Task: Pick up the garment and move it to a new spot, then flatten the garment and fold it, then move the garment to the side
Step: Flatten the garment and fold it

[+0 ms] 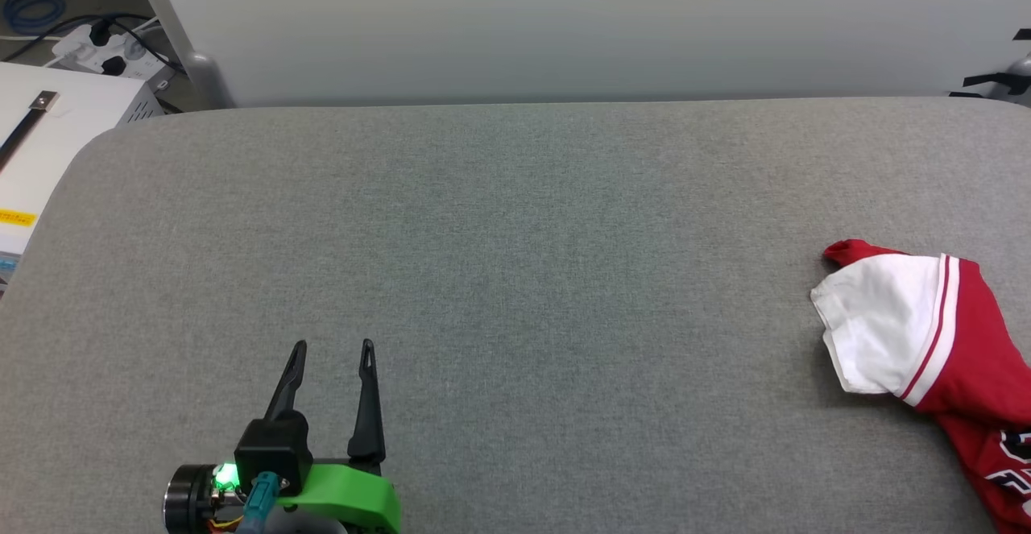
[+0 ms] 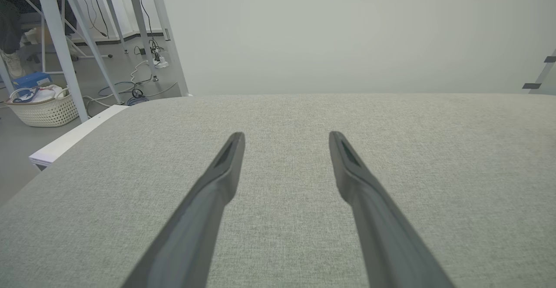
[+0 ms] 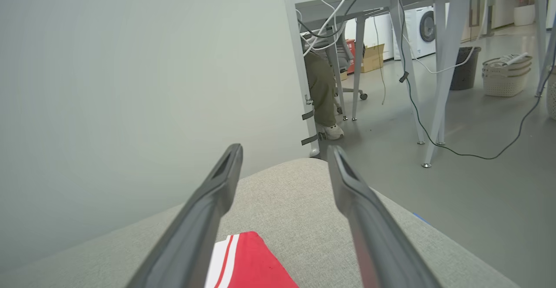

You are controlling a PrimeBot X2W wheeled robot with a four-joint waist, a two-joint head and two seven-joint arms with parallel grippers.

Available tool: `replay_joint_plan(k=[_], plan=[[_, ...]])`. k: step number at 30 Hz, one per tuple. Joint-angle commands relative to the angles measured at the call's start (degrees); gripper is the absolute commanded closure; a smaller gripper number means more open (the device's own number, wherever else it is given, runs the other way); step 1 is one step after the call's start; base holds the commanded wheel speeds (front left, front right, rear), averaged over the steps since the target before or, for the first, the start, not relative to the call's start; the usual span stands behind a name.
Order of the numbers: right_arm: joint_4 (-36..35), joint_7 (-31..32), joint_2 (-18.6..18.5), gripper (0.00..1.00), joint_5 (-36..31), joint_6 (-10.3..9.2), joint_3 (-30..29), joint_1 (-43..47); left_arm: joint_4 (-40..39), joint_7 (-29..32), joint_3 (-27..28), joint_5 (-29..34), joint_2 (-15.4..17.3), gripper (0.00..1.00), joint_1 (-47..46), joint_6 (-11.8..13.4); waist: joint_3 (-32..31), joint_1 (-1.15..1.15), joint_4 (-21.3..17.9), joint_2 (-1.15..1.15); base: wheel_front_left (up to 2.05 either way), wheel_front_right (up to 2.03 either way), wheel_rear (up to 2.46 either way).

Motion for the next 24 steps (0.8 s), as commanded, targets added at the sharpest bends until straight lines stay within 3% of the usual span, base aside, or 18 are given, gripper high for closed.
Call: replay_joint_plan(k=[1,6,10,17,24], plan=[[-2.6,-0.2,-0.8,0.00,-2.2,-0.02,2.2,-0.4,-0.6,-0.3,0.1,0.7,-0.2,0.00,0.7,-0.2,0.0,0.00,0.1,0.00,0.00,0.00,0.00],[-9.8,3.6,-5.6,0.00,-5.8,-0.02,10.7,-1.7,-2.2,-0.3,0.1,1.2,-0.2,0.00,0.3,-0.2,0.2,0.00,0.6,0.00,0.00,0.00,0.00],[-13.5,10.6,-11.5,0.00,-6.2,-0.02,18.9,-3.1,-3.0,-0.3,0.0,1.3,-0.2,0.00,0.0,-0.1,0.5,0.00,1.2,0.00,0.00,0.00,0.00],[-13.3,29.0,-21.8,0.00,-1.8,-0.02,31.1,-4.7,-3.5,-0.3,-0.5,0.9,-0.2,0.00,-0.6,0.1,1.9,0.00,2.6,0.00,0.00,0.00,0.00],[-9.7,46.2,-28.7,0.00,6.6,-0.02,37.3,-5.1,-3.7,-0.3,-0.9,0.4,-0.2,0.00,-1.4,0.5,4.2,0.00,3.8,0.00,0.00,0.00,0.00]])
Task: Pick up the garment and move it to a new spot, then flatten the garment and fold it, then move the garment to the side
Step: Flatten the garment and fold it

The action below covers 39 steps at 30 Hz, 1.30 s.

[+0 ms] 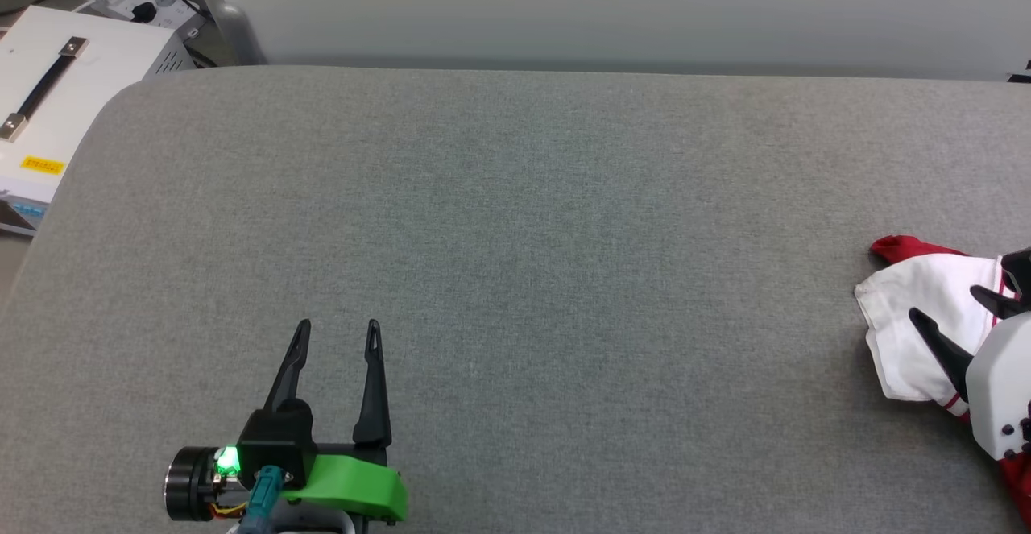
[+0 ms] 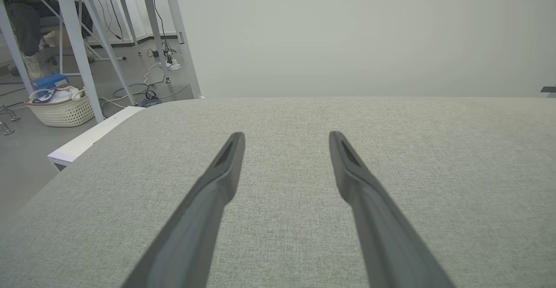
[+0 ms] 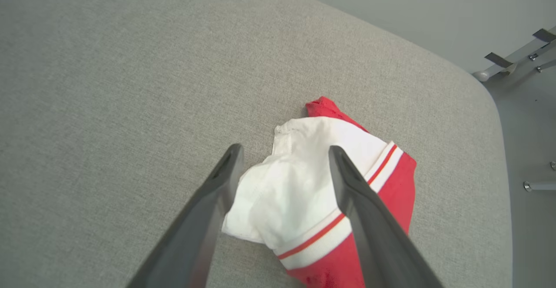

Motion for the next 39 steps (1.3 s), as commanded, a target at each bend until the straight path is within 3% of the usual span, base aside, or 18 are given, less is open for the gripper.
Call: replay_joint_plan(k=[1,10,21,22,23,24,30,39], plan=[[0.9,1.8,-1.2,0.00,0.8,-0.04,0.5,-1.1,-0.1,-0.3,-0.2,-0.6,-0.2,0.00,-1.3,0.3,1.3,0.00,0.8,0.00,0.00,0.00,0.00],[10.8,6.3,-2.7,0.00,3.5,-0.04,5.4,-4.5,-0.3,-0.3,-1.4,-1.1,-0.2,0.00,-4.1,0.5,6.4,0.00,2.6,0.00,0.00,0.00,0.00],[27.2,2.9,0.3,0.00,6.9,-0.04,14.9,-6.9,0.3,-0.3,-1.6,-1.1,-0.2,0.00,-5.7,0.6,8.6,0.00,3.3,0.00,0.00,0.00,0.00],[27.8,1.7,0.3,0.54,7.5,-0.04,15.8,-7.3,0.4,-0.3,-1.5,-1.1,-0.2,0.00,-5.6,0.6,8.4,0.00,3.2,0.00,0.00,0.00,0.00],[28.2,0.7,0.4,0.67,7.9,-0.04,16.2,-7.6,0.5,-0.3,-1.5,-1.0,-0.2,0.00,-5.5,0.6,8.1,0.00,3.0,0.00,0.00,0.00,0.00],[28.4,-0.5,0.5,1.00,8.6,-0.04,16.8,-7.9,0.6,-0.3,-1.5,-0.9,-0.2,0.00,-5.4,0.6,7.8,0.00,2.8,0.00,0.00,0.00,0.00],[27.8,-8.3,-0.1,1.00,10.8,-0.04,16.6,-8.9,1.0,-0.3,-1.5,-0.7,-0.2,0.00,-4.6,0.4,5.1,0.00,2.0,0.00,0.00,0.00,0.00],[17.4,-18.2,0.4,1.00,11.2,-0.04,6.4,-7.7,0.9,-0.3,-1.2,-0.6,-0.2,0.00,-2.0,0.4,0.9,0.00,1.5,0.00,0.00,0.00,0.00]])
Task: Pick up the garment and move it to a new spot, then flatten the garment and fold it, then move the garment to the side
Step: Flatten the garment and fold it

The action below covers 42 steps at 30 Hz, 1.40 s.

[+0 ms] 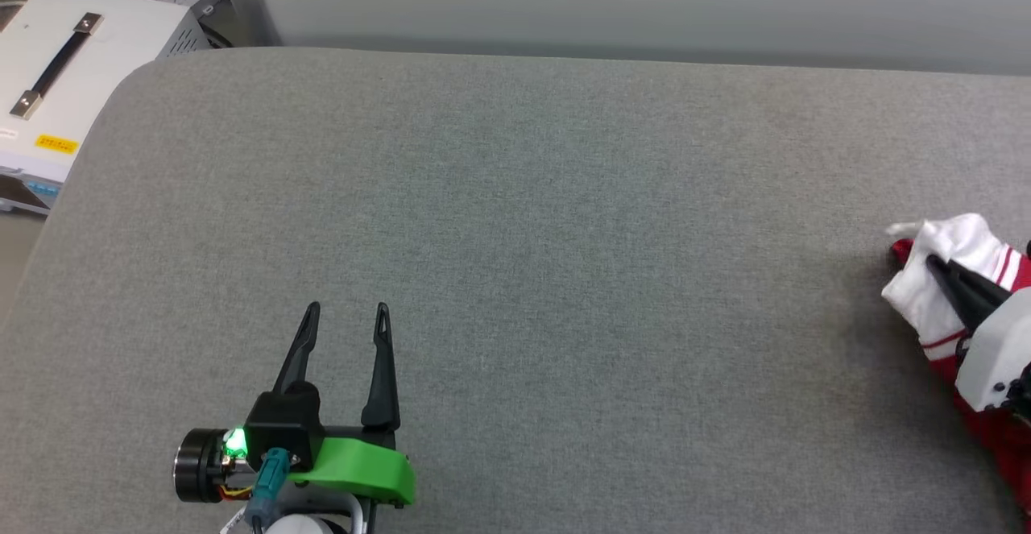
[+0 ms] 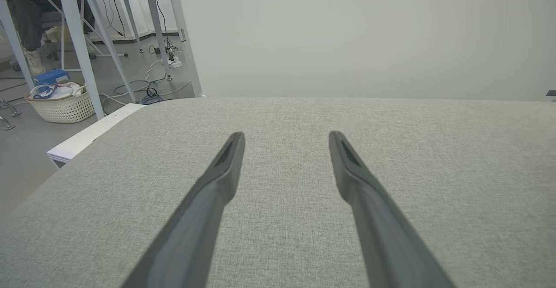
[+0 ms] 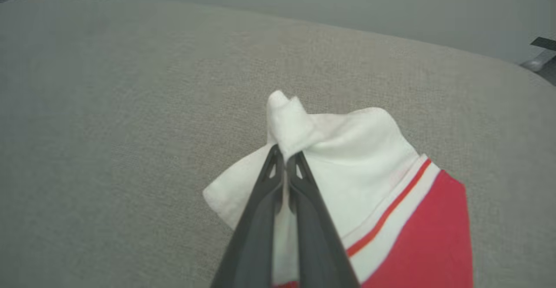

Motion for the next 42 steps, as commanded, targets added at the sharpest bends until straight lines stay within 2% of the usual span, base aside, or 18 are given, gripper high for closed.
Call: replay_joint_plan(k=[1,8,11,15,21,32,36,42], plan=[[-1.8,-0.8,0.5,1.00,-0.4,0.01,-1.4,0.7,-0.3,-0.3,0.0,0.3,-0.2,0.00,0.7,0.0,-0.8,0.00,0.0,0.00,0.00,0.00,0.00],[-10.4,-1.2,4.0,1.00,-2.8,0.01,-6.6,0.2,-0.7,-0.3,-0.2,0.0,-0.2,0.00,1.1,0.3,-1.2,0.00,1.1,0.00,0.00,0.00,0.00],[-12.6,-0.6,6.3,1.00,-4.1,0.01,-5.9,-1.4,-0.9,-0.3,-0.5,-0.2,-0.2,0.00,0.7,0.4,-0.8,0.00,1.9,0.00,0.00,0.00,0.00],[-12.8,-0.2,9.3,1.00,-5.1,0.01,-2.0,-5.2,-1.2,-0.3,-0.8,-0.5,-0.2,0.00,0.1,0.6,0.1,0.00,3.4,0.00,0.00,0.00,0.00],[-7.9,-0.4,13.2,1.00,-5.8,0.01,8.5,-13.4,-1.5,-0.3,-1.1,-0.9,-0.2,0.00,-1.1,1.0,2.4,0.00,6.0,0.00,0.00,0.00,0.00],[11.1,-1.7,20.8,1.00,-2.8,0.01,34.6,-27.1,-1.6,-0.3,-2.3,-2.7,-0.2,0.00,-3.6,2.3,6.8,0.00,9.9,0.00,0.00,0.00,0.00],[18.2,-1.8,23.1,1.00,-0.8,0.01,44.1,-29.2,-1.6,-0.3,-2.9,-3.3,-0.2,0.00,-4.4,2.9,8.1,0.00,10.8,0.00,0.00,0.00,0.00],[26.2,-1.1,25.1,1.00,5.1,0.01,54.2,-29.2,-1.5,-0.3,-3.1,-3.6,-0.2,0.00,-5.1,3.3,8.6,0.00,11.2,0.00,0.00,0.00,0.00]])
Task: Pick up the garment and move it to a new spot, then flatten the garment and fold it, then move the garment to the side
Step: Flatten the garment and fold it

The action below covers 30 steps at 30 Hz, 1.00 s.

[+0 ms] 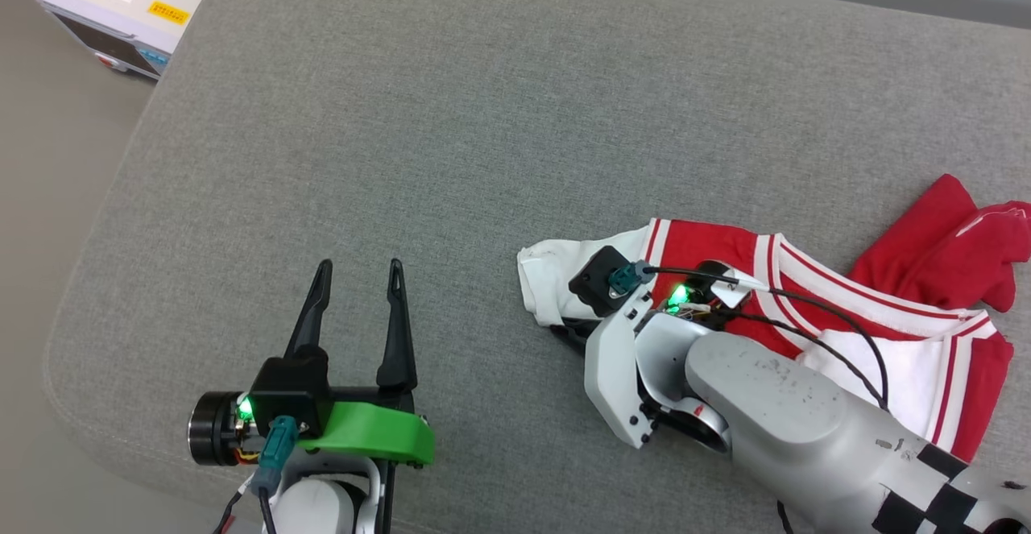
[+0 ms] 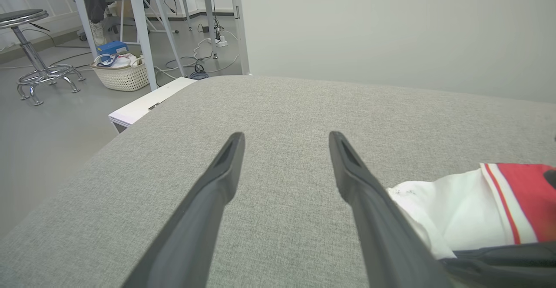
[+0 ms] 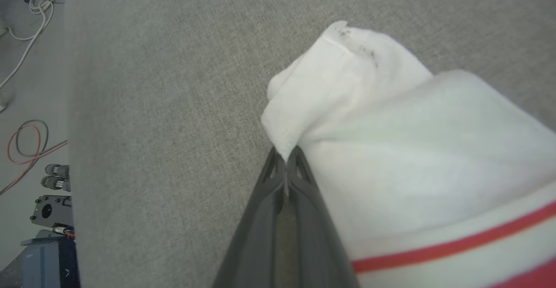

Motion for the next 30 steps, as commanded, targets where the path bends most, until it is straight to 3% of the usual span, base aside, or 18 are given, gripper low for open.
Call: replay_joint_plan(k=[1,4,6,7,13,17,30], plan=[[1.6,1.2,0.4,1.00,1.4,0.06,2.1,0.6,0.0,-0.3,0.1,-0.3,-0.2,0.00,-1.0,0.3,0.1,0.00,0.0,0.00,0.00,0.00,0.00],[3.2,-0.3,0.4,1.00,2.8,0.06,4.1,-0.2,0.2,-0.3,0.4,-0.2,-0.2,0.00,-0.9,0.4,-0.5,0.00,-0.7,0.00,0.00,0.00,0.00],[3.6,-3.2,0.5,0.09,3.4,0.06,4.4,-0.9,0.3,-0.3,0.6,-0.1,-0.2,0.00,-0.7,0.4,-1.2,0.00,-1.3,0.00,0.00,0.00,0.00],[3.8,-5.7,0.4,0.00,3.4,0.06,4.3,-1.4,0.4,-0.3,0.6,0.1,-0.2,0.00,-0.5,0.3,-1.7,0.00,-1.6,0.00,0.00,0.00,0.00],[3.5,-19.6,-1.0,0.00,1.9,0.06,0.5,-1.9,0.7,-0.3,1.5,1.3,-0.2,0.00,1.1,-0.3,-5.2,0.00,-3.6,0.00,0.00,0.00,0.00],[1.7,-24.6,-3.3,0.00,0.3,0.06,-4.7,0.1,0.6,-0.3,2.4,2.3,-0.2,0.00,2.7,-0.8,-7.5,0.00,-5.1,0.00,0.00,0.00,0.00],[-12.5,-25.1,-12.5,0.00,-12.4,0.06,-34.3,15.4,-0.5,-0.3,4.3,4.6,-0.2,0.00,6.7,-2.3,-12.0,0.00,-8.4,0.00,0.00,0.00,0.00]])
